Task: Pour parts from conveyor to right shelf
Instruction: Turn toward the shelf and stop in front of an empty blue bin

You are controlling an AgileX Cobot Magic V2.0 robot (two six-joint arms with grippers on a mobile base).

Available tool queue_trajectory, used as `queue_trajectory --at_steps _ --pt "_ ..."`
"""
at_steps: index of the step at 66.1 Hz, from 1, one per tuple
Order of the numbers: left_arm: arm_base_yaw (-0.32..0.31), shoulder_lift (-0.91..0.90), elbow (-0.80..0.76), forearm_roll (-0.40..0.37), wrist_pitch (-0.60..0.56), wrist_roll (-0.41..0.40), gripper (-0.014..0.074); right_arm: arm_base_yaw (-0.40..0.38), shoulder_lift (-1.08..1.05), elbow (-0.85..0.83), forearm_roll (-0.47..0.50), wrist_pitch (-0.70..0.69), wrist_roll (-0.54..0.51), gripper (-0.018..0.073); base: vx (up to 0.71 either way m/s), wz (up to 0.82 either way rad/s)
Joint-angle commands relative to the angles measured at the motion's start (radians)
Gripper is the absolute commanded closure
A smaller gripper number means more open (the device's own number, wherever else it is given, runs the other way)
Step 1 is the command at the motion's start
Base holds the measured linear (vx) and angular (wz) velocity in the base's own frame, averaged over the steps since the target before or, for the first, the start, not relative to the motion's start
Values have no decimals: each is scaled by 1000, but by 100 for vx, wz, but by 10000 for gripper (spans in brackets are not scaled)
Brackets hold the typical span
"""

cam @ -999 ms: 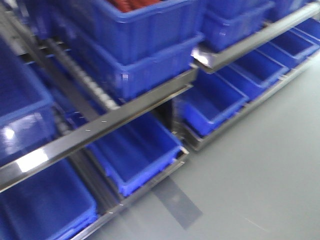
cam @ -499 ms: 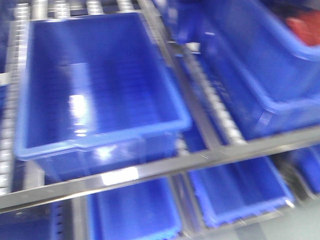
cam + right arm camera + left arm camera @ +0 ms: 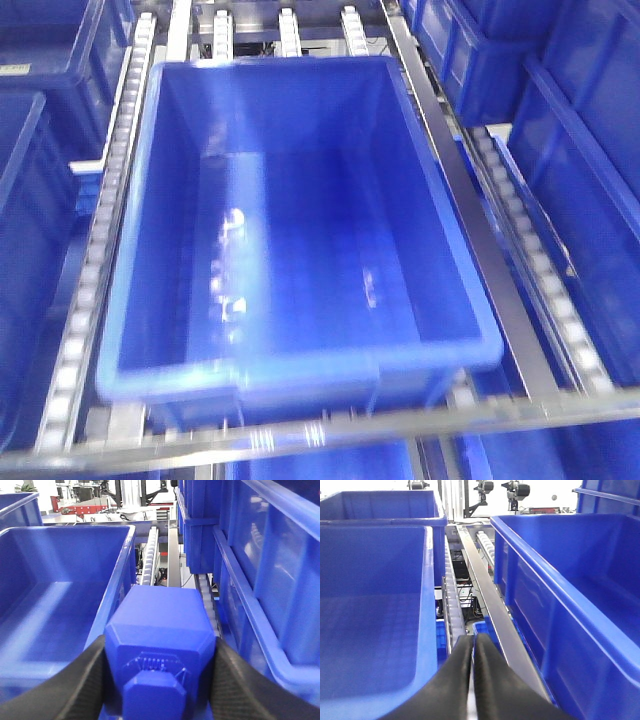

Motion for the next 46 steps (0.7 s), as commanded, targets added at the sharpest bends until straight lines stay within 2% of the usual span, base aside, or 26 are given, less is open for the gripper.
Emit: queue_trajectory --at_steps 1,46 --pt "2 -12 -20 -6 -79 -8 603 -4 9 -26 -6 -83 -6 564 24 3" --pt "2 -12 -20 -6 -79 -8 603 -4 9 -26 -6 -83 -6 564 19 6"
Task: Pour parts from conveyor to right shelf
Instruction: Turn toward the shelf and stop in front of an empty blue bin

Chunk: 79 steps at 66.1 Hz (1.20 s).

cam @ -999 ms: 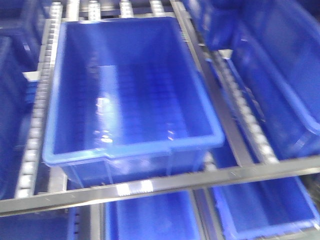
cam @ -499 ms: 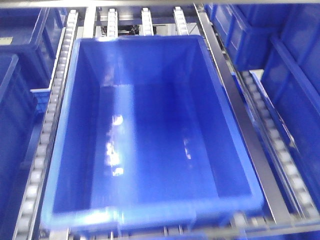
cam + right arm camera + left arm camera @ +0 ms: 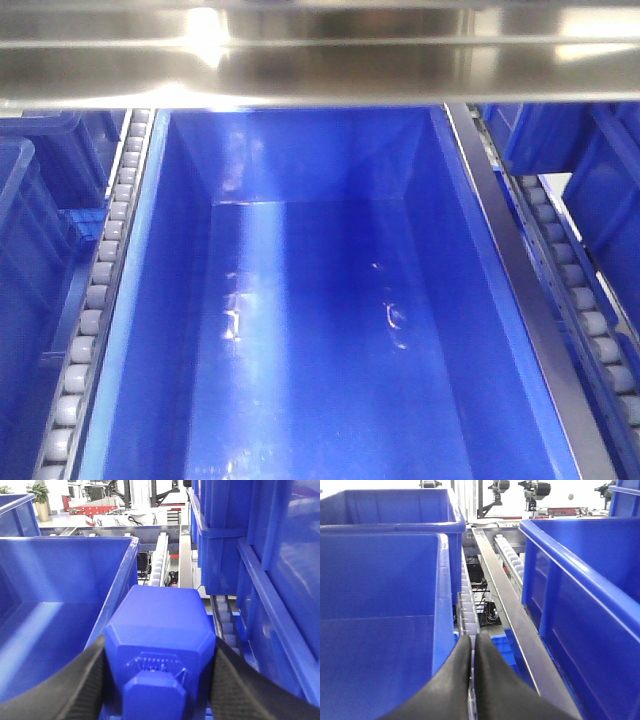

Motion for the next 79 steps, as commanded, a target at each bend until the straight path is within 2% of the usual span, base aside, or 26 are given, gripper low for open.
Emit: queue_trajectory --at_steps 1,79 --pt "2 -12 -20 -6 -79 -8 603 -4 9 -26 -6 -83 -6 564 7 5" --pt "2 -12 -20 -6 -79 -8 603 -4 12 -29 3 -116 -5 564 1 0"
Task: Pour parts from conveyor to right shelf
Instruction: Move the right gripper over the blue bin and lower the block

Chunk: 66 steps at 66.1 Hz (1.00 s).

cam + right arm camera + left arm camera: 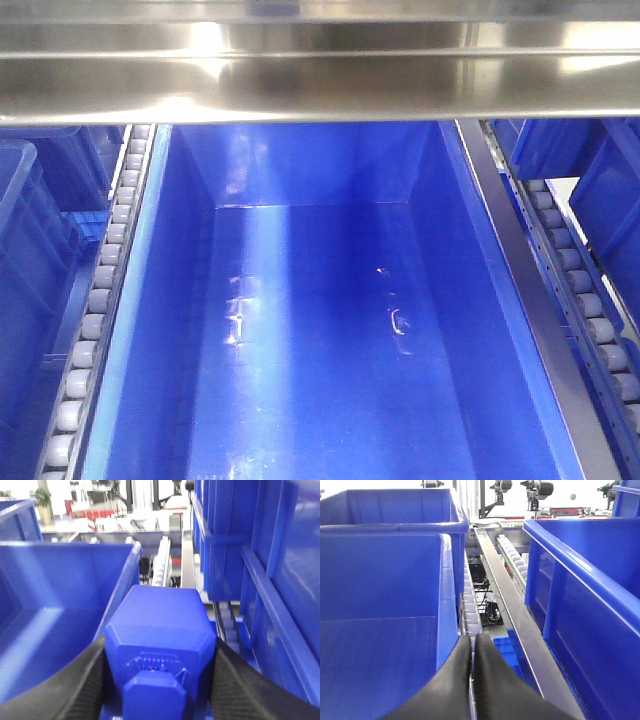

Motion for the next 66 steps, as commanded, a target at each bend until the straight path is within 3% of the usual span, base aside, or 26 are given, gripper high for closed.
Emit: queue_trajectory --at_steps 1,13,29,43,58,66 --pt "2 -12 -20 -6 -79 -8 603 -4 15 -29 7 -94 -5 564 0 0" --pt "2 -13 -19 -6 -79 -8 603 -4 121 -38 44 -121 -5 561 0 0" --pt "2 -14 -19 -6 -79 -8 603 8 391 -213 118 -117 -72 551 0 0" --pt "2 -15 -19 -6 -79 -8 603 206 692 -417 152 -53 -226 544 0 0" --pt "2 -15 -19 -6 -79 -8 603 386 1017 -662 152 29 -226 529 0 0" --pt "2 -15 -19 -6 -79 -8 603 436 1195 -769 152 84 -211 526 0 0"
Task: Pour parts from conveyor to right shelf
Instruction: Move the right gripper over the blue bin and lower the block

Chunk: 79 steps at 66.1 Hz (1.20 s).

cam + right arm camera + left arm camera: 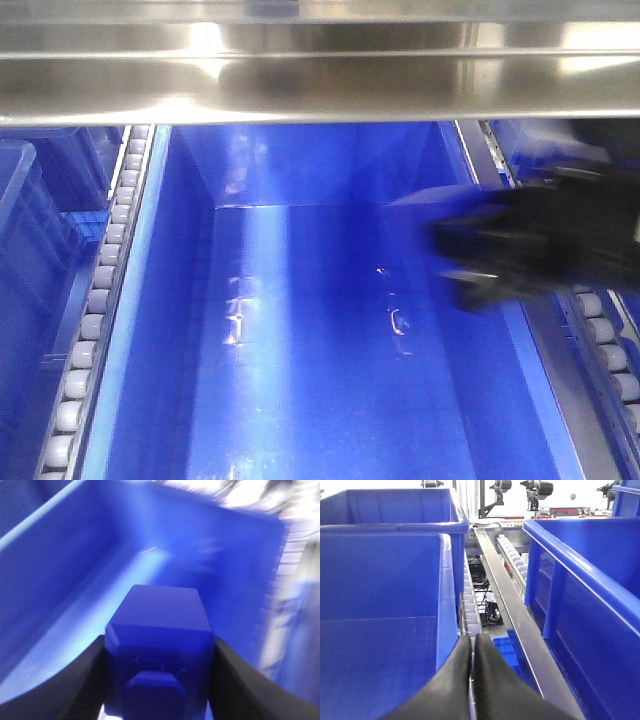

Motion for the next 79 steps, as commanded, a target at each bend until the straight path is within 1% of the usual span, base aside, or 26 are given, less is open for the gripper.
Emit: queue_trajectory --at_steps 1,8,16,19,24,29,36,40,48,52,56,64,71,74,79 --pt "2 -15 -19 -6 -79 -8 603 29 119 -102 4 -15 7 526 0 0" --pt "2 -15 -19 -6 -79 -8 603 29 264 -165 9 11 58 522 0 0" --pt "2 -15 -19 -6 -79 -8 603 27 398 -220 8 21 86 512 0 0" --pt "2 -15 -19 -6 -79 -8 603 27 439 -243 8 32 92 500 0 0" --pt "2 -15 -19 -6 -79 -8 603 27 509 -293 8 67 131 468 0 0" --pt "2 -15 -19 -6 -79 -8 603 27 574 -344 5 110 164 404 0 0" --pt "2 -15 -19 -6 -79 -8 603 27 651 -398 0 158 183 306 0 0" --pt "2 -15 -19 -6 -79 -8 603 27 691 -424 -2 189 183 244 0 0" --pt "2 -15 -19 -6 -79 -8 603 27 754 -461 -3 230 183 155 0 0" --pt "2 -15 -19 -6 -79 -8 603 27 770 -470 -3 232 183 125 0 0" --pt "2 -15 -19 -6 -79 -8 603 26 772 -471 -3 213 204 102 0 0" --pt "2 -15 -19 -6 -79 -8 603 26 757 -469 -11 164 262 92 0 0" --pt "2 -15 -19 -6 -79 -8 603 26 725 -469 -55 148 292 92 0 0" --pt "2 -15 -19 -6 -79 -8 603 26 706 -469 -90 146 319 93 0 0" --pt "2 -15 -19 -6 -79 -8 603 26 671 -469 -129 144 329 93 0 0"
